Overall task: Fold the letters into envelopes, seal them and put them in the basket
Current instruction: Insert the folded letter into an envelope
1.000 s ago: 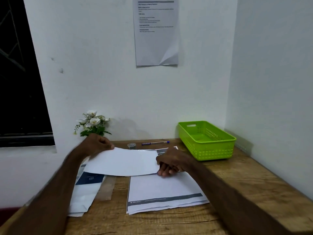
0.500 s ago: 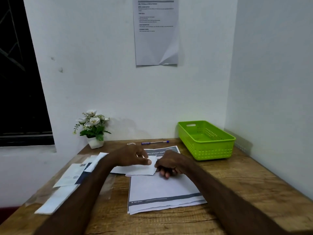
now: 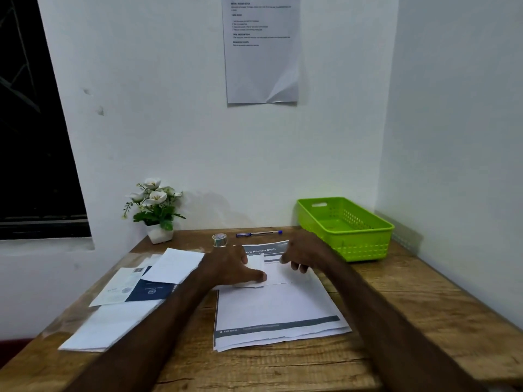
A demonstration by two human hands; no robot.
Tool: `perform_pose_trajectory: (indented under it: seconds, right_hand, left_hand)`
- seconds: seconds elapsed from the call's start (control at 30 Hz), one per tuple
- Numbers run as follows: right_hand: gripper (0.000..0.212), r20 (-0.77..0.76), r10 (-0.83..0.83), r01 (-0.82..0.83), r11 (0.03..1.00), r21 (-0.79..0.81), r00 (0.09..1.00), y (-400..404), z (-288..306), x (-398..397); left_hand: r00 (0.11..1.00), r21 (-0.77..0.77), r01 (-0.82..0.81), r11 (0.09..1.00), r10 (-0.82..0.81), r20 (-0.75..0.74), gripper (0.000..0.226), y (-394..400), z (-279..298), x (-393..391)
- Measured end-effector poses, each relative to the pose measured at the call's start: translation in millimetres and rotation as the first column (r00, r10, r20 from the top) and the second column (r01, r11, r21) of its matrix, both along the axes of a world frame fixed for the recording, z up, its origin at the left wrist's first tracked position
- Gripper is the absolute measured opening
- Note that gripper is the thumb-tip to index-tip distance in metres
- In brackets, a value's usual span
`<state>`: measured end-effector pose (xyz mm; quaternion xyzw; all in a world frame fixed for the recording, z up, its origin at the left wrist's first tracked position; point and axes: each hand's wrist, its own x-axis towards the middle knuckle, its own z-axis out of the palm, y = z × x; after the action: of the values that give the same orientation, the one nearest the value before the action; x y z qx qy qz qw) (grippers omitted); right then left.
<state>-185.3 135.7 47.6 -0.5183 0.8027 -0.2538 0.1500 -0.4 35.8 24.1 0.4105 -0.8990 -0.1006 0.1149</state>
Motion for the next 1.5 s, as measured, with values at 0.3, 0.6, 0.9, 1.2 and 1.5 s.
perform_pose_trajectory:
  seconds: [0.3,0.6,0.9,1.2,1.5]
  right_hand:
    - [0.055,-0.085,0.083,-0.048,0.937,0.347,0.993,-4.5,0.3,-19.2]
    - [0.062,-0.072,0.066,-0.035,0.928,0.37,0.995,-1.7,4.7,-15.1]
    - [0.056,-0.067,0.11,-0.077,0.925,0.372,0.992,4.4,8.1,-3.4]
    - [0.06,0.03,0.128,-0.131,0.95,0.283,0.991,5.5,9.6,1.8]
    - [0.021,0.301,0.035,-0.062,0.995,0.081,0.953,13.2,15.2,-0.1]
  left_hand:
    - [0.994,-0.066,-0.112,0.992,0.111,-0.019,0.066,4.0,-4.0,-8.4]
    - [0.981,-0.205,-0.173,0.963,0.186,0.046,0.056,15.5,-4.9,-19.6]
    - [0.979,-0.248,-0.143,0.958,0.174,0.105,0.048,20.5,-0.7,-16.2]
    - [0.98,-0.286,-0.142,0.948,0.175,0.092,0.045,26.8,2.8,-11.8]
    - [0.983,-0.291,-0.096,0.952,0.136,0.12,0.049,31.0,5.4,-9.4]
